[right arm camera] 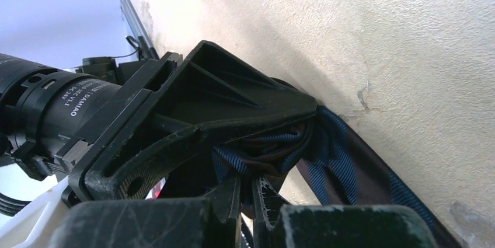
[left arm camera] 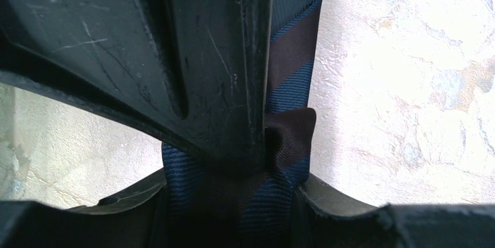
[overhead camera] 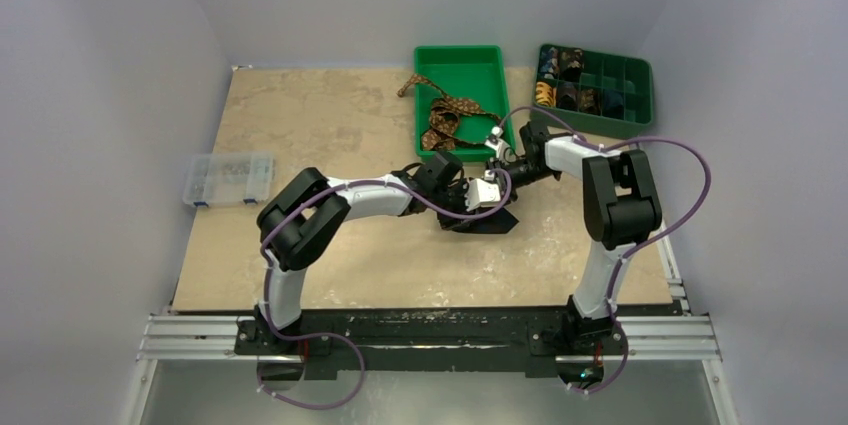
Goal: Roll the ties
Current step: Roll the tie at the center of the board.
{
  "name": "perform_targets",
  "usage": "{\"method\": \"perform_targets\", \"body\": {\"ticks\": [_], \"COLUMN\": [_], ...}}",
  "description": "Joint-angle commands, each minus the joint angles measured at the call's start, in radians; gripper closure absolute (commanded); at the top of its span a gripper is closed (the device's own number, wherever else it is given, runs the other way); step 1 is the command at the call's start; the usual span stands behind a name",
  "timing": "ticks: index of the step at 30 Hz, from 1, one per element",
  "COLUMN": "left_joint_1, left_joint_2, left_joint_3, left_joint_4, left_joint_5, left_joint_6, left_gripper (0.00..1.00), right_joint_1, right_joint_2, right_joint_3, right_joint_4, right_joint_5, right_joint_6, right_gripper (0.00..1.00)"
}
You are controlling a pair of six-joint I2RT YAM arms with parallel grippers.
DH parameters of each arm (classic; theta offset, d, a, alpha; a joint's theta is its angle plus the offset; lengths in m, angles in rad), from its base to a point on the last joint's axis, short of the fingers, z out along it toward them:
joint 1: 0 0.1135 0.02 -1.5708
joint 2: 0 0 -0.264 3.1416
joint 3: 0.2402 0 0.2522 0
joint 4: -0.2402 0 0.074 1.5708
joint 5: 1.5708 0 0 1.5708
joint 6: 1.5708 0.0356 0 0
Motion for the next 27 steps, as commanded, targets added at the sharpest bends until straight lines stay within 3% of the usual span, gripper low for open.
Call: {"method": "perform_targets", "body": {"ticks": [1,11,17,27], "left_joint_1": [0.011,0.026,0.024,0.02], "left_joint_2": [0.054,0.014,0.009,0.009], "left_joint_3": [-0.044,-0.057,-0.097,-0.148], "left_joint_4": [-0.14,0.091,0.287,0.46], "left_joint_5": [-0.044,0.147,0.222,0.236], "left_joint_6": [-0.014,-0.152,-0.196,-0.215], "left_gripper": [0.54,0.25,0.24,0.25], "right_joint_1": [-0.007,-0.017,-0.016,0.061], "right_joint_2": [0.021,0.066,0.08,0.123], "right_joint_3": [-0.026,-0.031,-0.023,0.023], "right_joint_4": [-0.049,-0.069,-0.075,-0.066], "right_joint_5": [0.109,0.4,0.524,0.617], "right_joint_6": [-0.088,-0.107,-0.104,-0.082], "right_gripper": [1.0,1.0,1.0,1.0]}}
